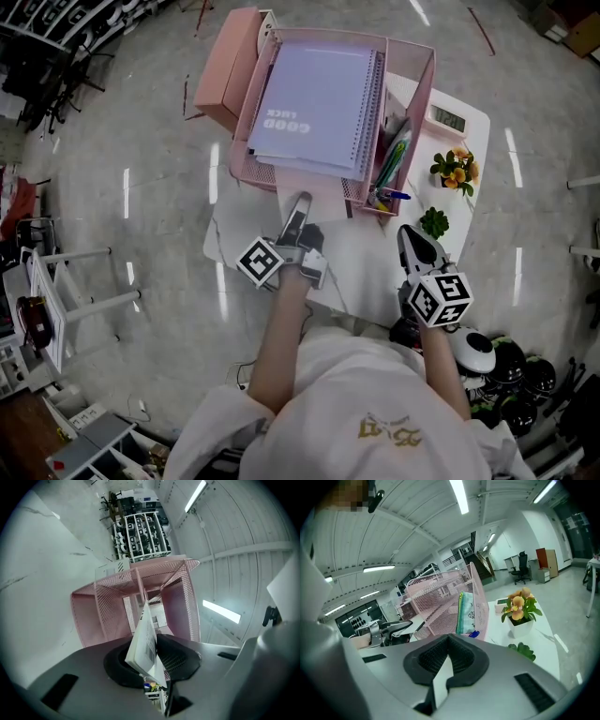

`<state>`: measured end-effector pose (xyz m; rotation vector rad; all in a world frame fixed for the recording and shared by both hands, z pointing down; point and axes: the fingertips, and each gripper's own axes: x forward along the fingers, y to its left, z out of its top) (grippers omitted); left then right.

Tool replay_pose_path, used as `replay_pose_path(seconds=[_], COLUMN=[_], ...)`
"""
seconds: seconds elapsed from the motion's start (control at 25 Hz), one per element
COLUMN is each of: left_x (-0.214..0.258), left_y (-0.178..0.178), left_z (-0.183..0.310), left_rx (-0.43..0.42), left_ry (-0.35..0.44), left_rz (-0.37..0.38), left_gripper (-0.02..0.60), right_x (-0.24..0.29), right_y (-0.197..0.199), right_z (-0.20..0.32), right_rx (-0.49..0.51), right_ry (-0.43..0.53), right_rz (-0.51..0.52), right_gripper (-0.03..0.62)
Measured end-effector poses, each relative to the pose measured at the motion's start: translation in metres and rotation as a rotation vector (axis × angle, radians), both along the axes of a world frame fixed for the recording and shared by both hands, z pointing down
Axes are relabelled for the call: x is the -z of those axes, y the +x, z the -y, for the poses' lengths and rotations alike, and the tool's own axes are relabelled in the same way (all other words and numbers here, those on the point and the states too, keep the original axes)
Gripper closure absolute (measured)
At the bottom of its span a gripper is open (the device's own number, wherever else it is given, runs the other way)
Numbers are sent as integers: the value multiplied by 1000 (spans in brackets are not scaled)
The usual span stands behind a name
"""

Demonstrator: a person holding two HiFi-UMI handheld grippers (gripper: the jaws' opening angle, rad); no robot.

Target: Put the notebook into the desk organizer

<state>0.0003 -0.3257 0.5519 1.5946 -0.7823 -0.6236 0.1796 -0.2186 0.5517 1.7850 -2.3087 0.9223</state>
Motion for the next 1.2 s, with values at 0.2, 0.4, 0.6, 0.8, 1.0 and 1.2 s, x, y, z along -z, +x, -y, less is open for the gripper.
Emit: replay_pose_path(seconds=[0.2,0.4,0.6,0.8,1.0,1.2], left_x=[-4,-9,-8,-14,-10,-5], left_y=[-1,0,2,-5,-12,-15], left_z=[10,16,19,8,-9,-33], left_rx=[19,24,28,39,40,0], left_ry=[-10,-37,-21,-40,-35,2], left_rz=[-10,-8,2,78,92,185], left_gripper=[456,445,439,392,362,367], right_x=[0,1,5,12,22,31], right_y=[0,2,4,6,5,-3], right_z=[5,7,4,-4,-15,-30], right_rx=[10,7,2,-7,-15,-15], right_ry=[0,5,15,32,54,81], right_rz=[1,3,1,1,-3,-6], right_gripper=[582,582,583,582,582,582])
